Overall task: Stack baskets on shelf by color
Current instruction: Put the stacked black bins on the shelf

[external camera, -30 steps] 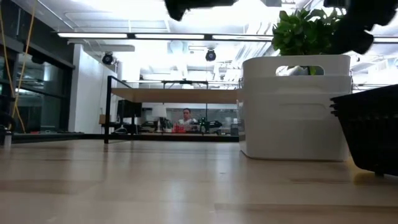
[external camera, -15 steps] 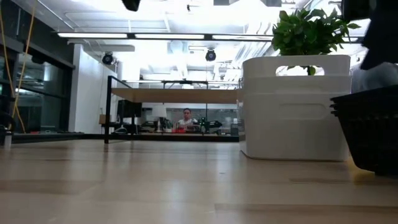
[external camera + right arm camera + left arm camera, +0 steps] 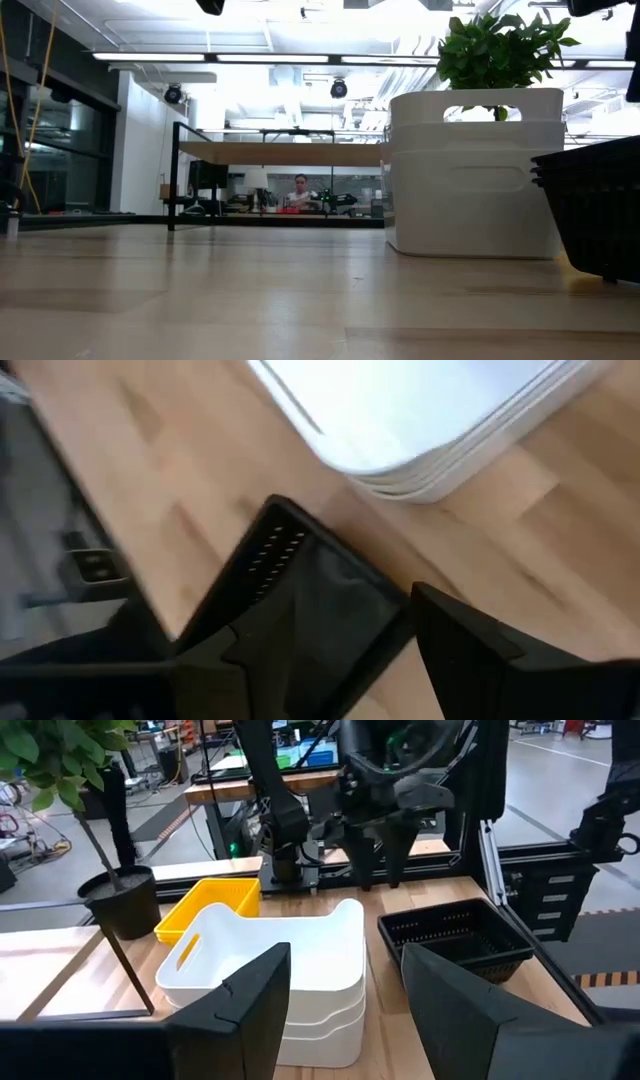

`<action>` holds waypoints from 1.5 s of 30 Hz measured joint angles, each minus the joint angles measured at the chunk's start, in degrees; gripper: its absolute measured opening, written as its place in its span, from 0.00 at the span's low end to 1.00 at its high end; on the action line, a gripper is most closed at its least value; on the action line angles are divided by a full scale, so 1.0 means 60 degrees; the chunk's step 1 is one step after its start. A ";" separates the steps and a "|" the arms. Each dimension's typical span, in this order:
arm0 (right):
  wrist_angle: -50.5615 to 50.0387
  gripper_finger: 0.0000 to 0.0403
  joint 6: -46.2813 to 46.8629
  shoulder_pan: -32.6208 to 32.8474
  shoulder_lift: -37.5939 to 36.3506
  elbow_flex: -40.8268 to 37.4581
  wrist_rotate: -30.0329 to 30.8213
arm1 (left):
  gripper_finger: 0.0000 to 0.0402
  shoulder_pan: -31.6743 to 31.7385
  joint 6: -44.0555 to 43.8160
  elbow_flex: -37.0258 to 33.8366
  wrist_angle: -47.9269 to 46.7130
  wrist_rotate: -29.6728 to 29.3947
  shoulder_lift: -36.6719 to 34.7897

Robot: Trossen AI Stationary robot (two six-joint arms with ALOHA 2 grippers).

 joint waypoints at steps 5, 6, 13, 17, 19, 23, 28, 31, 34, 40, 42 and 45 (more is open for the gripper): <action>-0.2330 0.46 0.0824 0.0052 0.1207 0.1355 -0.0150 | 0.45 0.0002 0.0107 0.0000 -0.0004 0.0000 0.0000; -0.2683 0.46 0.0951 0.0052 0.1421 0.1582 -0.0239 | 0.45 0.0002 0.0110 0.0000 -0.0004 0.0000 0.0000; -0.3738 0.46 0.2234 0.0051 0.2513 0.2466 -0.0817 | 0.45 0.0002 0.0108 0.0000 -0.0009 0.0000 0.0000; -0.3766 0.46 0.2987 0.0048 0.3018 0.2466 -0.0956 | 0.45 0.0002 -0.0050 0.0000 -0.0157 0.0004 0.0000; -0.3752 0.46 0.3232 0.0048 0.3295 0.2466 -0.1164 | 0.45 0.0002 -0.0117 0.0003 -0.0235 0.0000 0.0000; -0.3504 0.46 0.3346 0.0048 0.3738 0.2466 -0.1924 | 0.45 0.0002 -0.0145 0.0004 -0.0294 0.0004 0.0000; -0.2792 0.46 0.3326 0.0132 0.4014 0.2466 -0.2059 | 0.45 0.0002 -0.0175 0.0004 -0.0357 0.0004 0.0000; -0.2443 0.46 0.3354 0.0176 0.4138 0.2466 -0.1964 | 0.45 0.0002 -0.0181 0.0004 -0.0363 0.0004 0.0000; -0.2419 0.46 0.3652 0.0219 0.4449 0.2466 -0.1964 | 0.45 0.0002 -0.0185 0.0007 -0.0460 0.0004 0.0001; -0.2151 0.46 0.3616 0.0219 0.5159 0.2466 -0.2751 | 0.45 0.0002 -0.0326 0.0011 -0.0841 0.0007 0.0004; -0.2081 0.46 0.3481 0.0219 0.5316 0.2466 -0.2804 | 0.45 0.0002 -0.0327 0.0011 -0.1046 0.0004 0.0004; -0.2020 0.43 0.3209 0.0219 0.5390 0.2466 -0.2813 | 0.45 -0.0001 -0.0330 0.0007 -0.1285 -0.0136 -0.0102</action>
